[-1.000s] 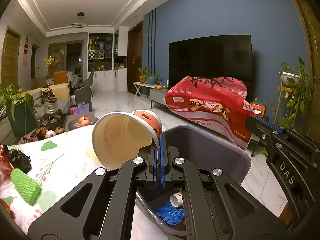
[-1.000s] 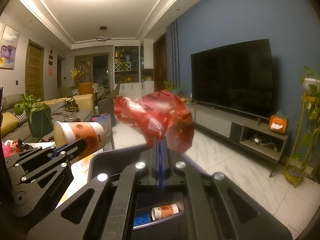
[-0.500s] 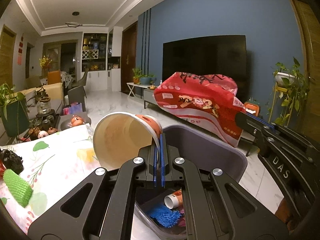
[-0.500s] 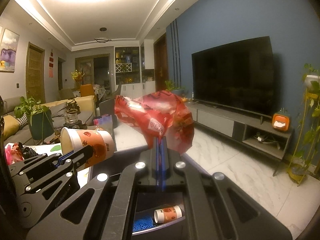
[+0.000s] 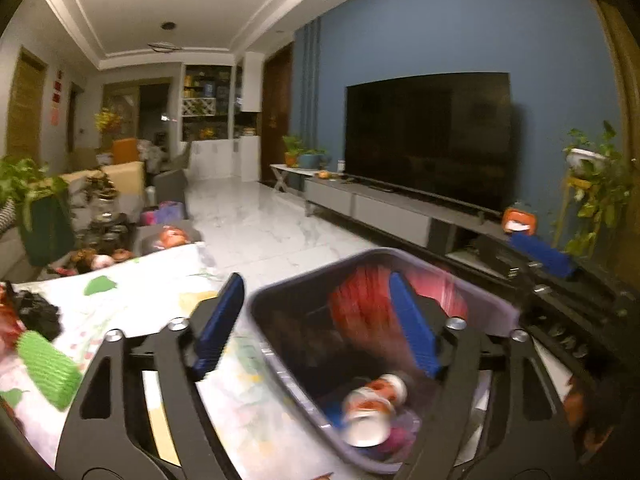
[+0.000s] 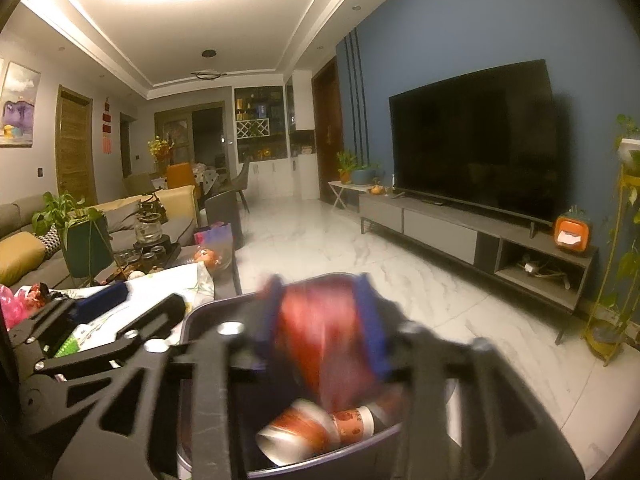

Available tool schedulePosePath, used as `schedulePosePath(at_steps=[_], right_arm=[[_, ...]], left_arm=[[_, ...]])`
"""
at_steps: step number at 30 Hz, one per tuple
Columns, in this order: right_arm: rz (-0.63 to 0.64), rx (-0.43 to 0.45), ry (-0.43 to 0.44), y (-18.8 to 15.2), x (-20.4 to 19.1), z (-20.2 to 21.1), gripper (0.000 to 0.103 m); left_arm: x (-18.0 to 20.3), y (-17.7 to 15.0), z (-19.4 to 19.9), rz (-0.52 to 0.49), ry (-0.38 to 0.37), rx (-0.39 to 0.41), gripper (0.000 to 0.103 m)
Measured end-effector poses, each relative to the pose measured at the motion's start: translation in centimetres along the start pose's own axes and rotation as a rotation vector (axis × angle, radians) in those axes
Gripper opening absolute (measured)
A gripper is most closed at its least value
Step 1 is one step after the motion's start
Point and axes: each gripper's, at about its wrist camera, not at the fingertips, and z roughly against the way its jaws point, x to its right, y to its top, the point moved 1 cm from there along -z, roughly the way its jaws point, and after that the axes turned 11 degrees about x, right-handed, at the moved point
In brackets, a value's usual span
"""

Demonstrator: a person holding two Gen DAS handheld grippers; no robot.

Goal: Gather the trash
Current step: 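Grasp the red paper cup with the left gripper while the right gripper grasps the green foam net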

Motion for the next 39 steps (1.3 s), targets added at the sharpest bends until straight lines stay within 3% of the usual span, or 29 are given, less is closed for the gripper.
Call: schedulePosePath(at_steps=[3,7,14,19,25,29,32,39], right_arm=[[-0.005,0.005,-0.011,0.0,0.1,0.5,0.05],[0.0,0.017,-0.025,0.0,-0.3,1.6,0.065],[-0.024,0.041,-0.039,0.2,-1.1,4.3,0.083],[-0.004,0.039,0.002,0.2,-3.2,6.0,0.085],[0.009,0.01,0.084,-0.3,-7.2,7.1,0.086],[0.029,-0.017,0.152,-1.1,-10.6,7.5,0.086],[0.037,-0.024,0.193,-1.5,-13.0,7.9,0.086],[0.026,-0.051,0.25,-2.1,-16.8,7.9,0.086]], left_arm=[[-1.6,-0.1,0.7,0.012,0.063,-0.008,0.083],[-3.0,0.0,2.8,0.013,0.12,0.014,0.097],[-5.0,-0.1,7.1,0.004,0.208,0.018,0.098],[-7.3,-1.0,10.9,-0.012,0.3,0.009,0.098],[-13.0,-2.6,17.0,-0.012,0.515,0.021,0.098],[-16.6,-3.8,20.2,-0.017,0.616,0.018,0.098],[-18.2,-4.6,21.8,-0.036,0.652,-0.002,0.098],[-19.6,-5.3,23.7,0.001,0.636,-0.01,0.098]])
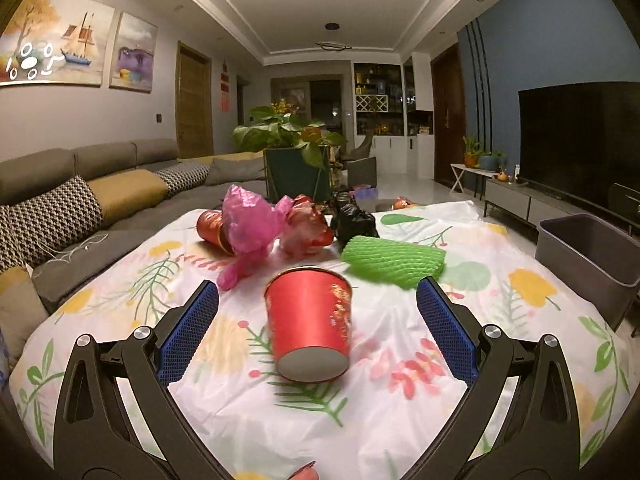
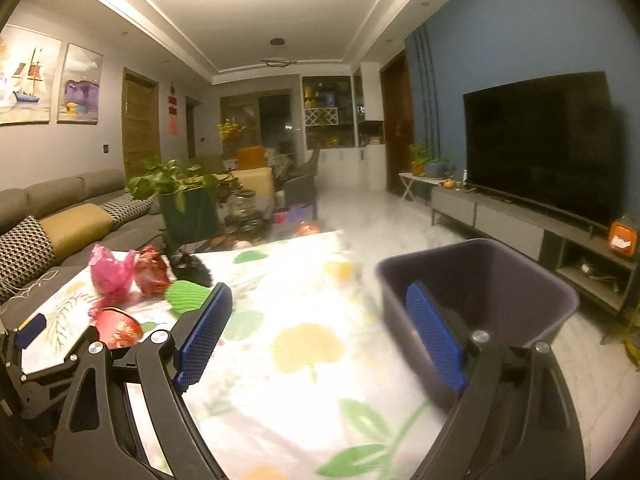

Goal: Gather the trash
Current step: 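Grasp the red paper cup with the left gripper while the right gripper grasps the green foam net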

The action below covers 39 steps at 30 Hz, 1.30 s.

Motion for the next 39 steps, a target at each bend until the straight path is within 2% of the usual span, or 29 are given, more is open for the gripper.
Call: schedulePosePath(at_steps=[7,12,15,19,22,27,30,34,39], right_arm=[[0.003,-0.023,0.036,-0.7,-2.9,-1.4,0.086],[0.018,-0.032,0.06,-0.5,-4.6,-2.9,0.086],[0.023,-0.031,0.067,-0.4,-5.4,-3.5,0.086],[0.034,-0.049,0.076,-0.8,-6.5,-4.7,0.086],[0.053,-0.06,0.079,-1.2,-7.3,-5.4,0.086],[0.082,-0.089,0.081,-1.8,-8.6,-6.6,0.086],[0.095,-0.108,0.084,-1.9,-9.3,-7.7,0.086],[0.107,-0.116,0.066,-1.9,-10.6,-9.7,0.086],[0.102,-0.158,0.05,-2.8,-12.1,-13.1,0.086]], left_arm=[[-0.2,0.1,-2.1,0.004,-0.02,-0.047,0.098],[-0.7,-0.4,-4.6,0.037,-0.052,-0.135,0.096],[-1.2,-1.1,-6.1,0.072,-0.066,-0.206,0.088],[-2.3,-2.2,-7.7,0.143,-0.087,-0.285,0.068],[-2.8,-2.7,-8.0,0.179,-0.104,-0.304,0.065],[-3.8,-2.6,-7.7,0.241,-0.136,-0.292,0.057],[-4.7,-2.0,-6.8,0.271,-0.124,-0.257,0.056],[-5.5,0.1,-4.6,0.231,-0.081,-0.147,0.056],[-7.0,2.6,-2.6,0.235,-0.046,-0.044,0.057]])
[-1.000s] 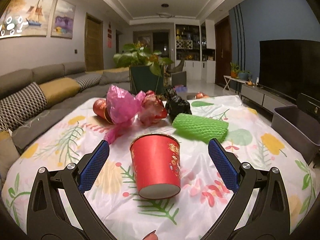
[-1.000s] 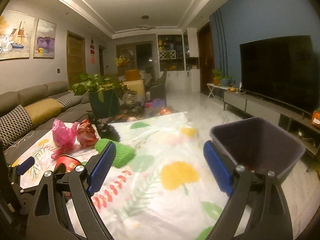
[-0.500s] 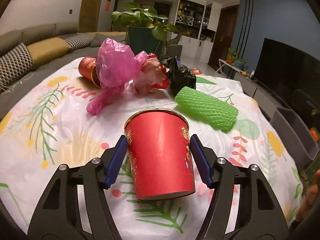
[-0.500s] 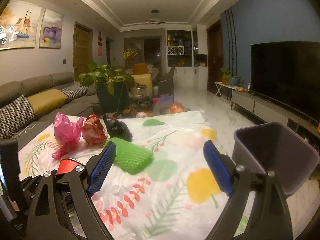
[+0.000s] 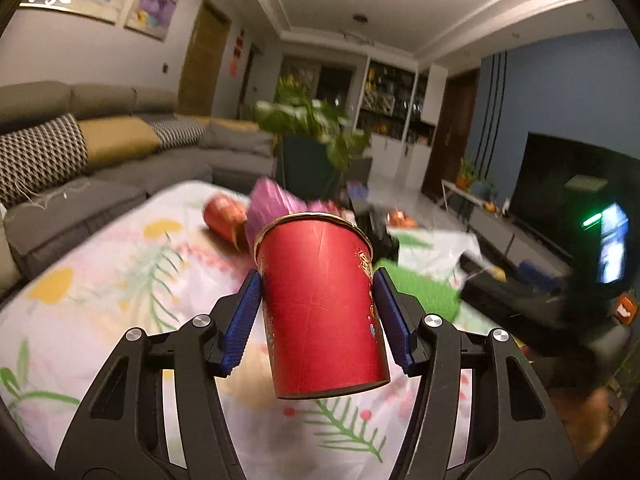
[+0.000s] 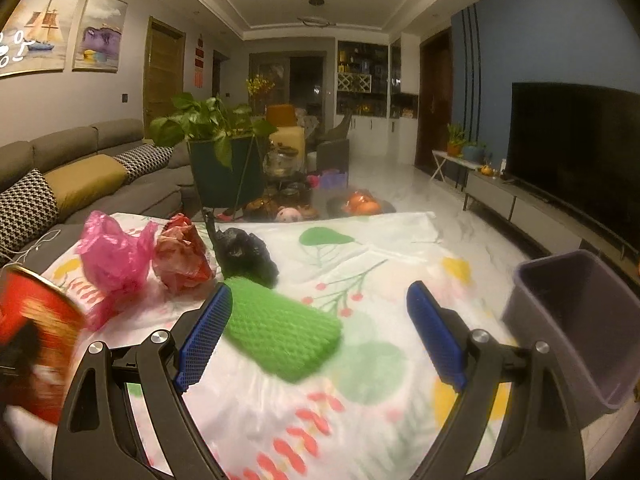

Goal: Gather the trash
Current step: 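Grasp the red paper cup with the left gripper while the right gripper grasps the green foam net, then carry the red cup and green net over the grey bin and open both grippers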

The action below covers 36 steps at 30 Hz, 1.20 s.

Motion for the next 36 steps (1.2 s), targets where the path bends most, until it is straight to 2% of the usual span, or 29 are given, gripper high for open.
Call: schedulePosePath(at_steps=[5,12,18,20,21,23,26,36], right_arm=[[-0.002,-0.075,-0.034,-1.4,-0.6,-3.1,0.086],[0.009,-0.175,-0.016,-2.5,-0.8,-5.2,0.085],[0.015,-0.24,0.028,-3.1,-1.1,-6.1,0.056],[0.012,-0.248,0.045,-3.2,-1.1,-6.2,0.036],[0.007,-0.251,0.057,-3.2,-1.1,-6.1,0.032],[0.002,-0.25,0.075,-3.2,-1.1,-6.0,0.017],[-0.004,-0.238,0.094,-3.0,-1.1,-5.5,0.011],[-0.04,-0.114,0.133,-1.0,0.9,-0.3,0.009]], left_arm=[[-0.8,1.0,0.9,0.007,-0.003,0.028,0.057],[-1.1,0.9,0.8,0.019,-0.007,0.033,0.057],[-1.3,0.4,0.6,0.026,0.0,0.017,0.057],[-1.4,0.4,0.6,0.029,0.003,0.01,0.057],[-1.4,0.4,0.5,0.029,0.004,0.007,0.057],[-1.4,0.5,0.4,0.028,0.007,0.004,0.057],[-1.4,0.4,0.3,0.022,0.014,0.001,0.057],[-1.0,0.3,0.5,0.011,0.017,0.002,0.057]])
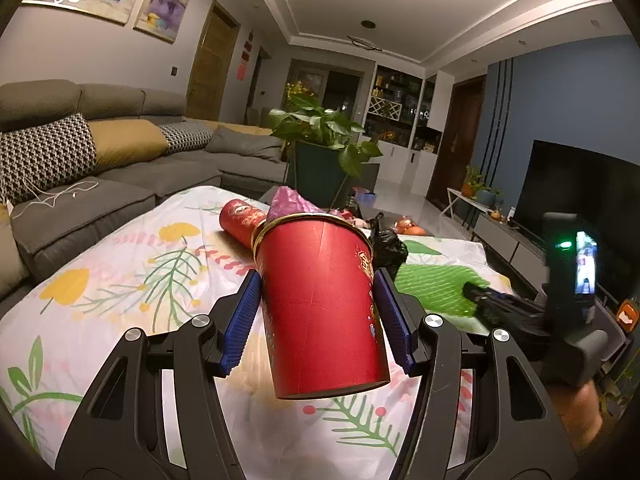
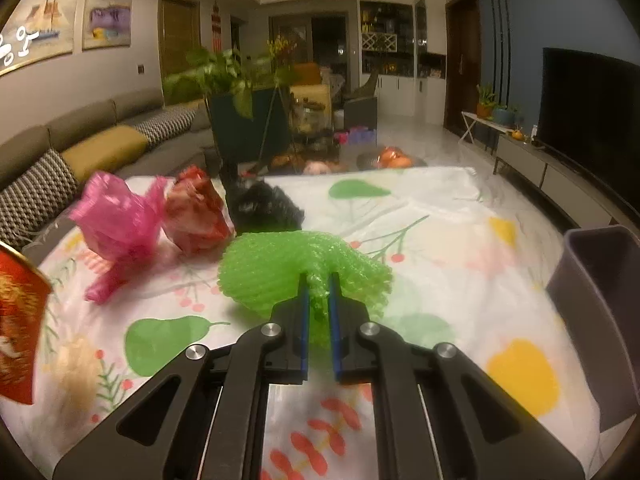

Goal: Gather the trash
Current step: 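Carry the red cup and green net over the grey bin and open both grippers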

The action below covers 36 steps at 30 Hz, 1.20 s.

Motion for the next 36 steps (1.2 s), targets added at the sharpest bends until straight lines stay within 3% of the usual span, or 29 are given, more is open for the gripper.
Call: schedulePosePath(at_steps=[19,36], right_arm=[[-0.004,0.167,0.007,1.0,5.2,11.5,0.009],[-0.027,0.213,-0.1,1.0,11.5,14.9,0.009]], left_arm=[[4.4,0.3,2.2,-0.046,-0.052,0.007,0.057],[15.3,-0.1,1.4,-0.133,-0.2,0.011,0.057]])
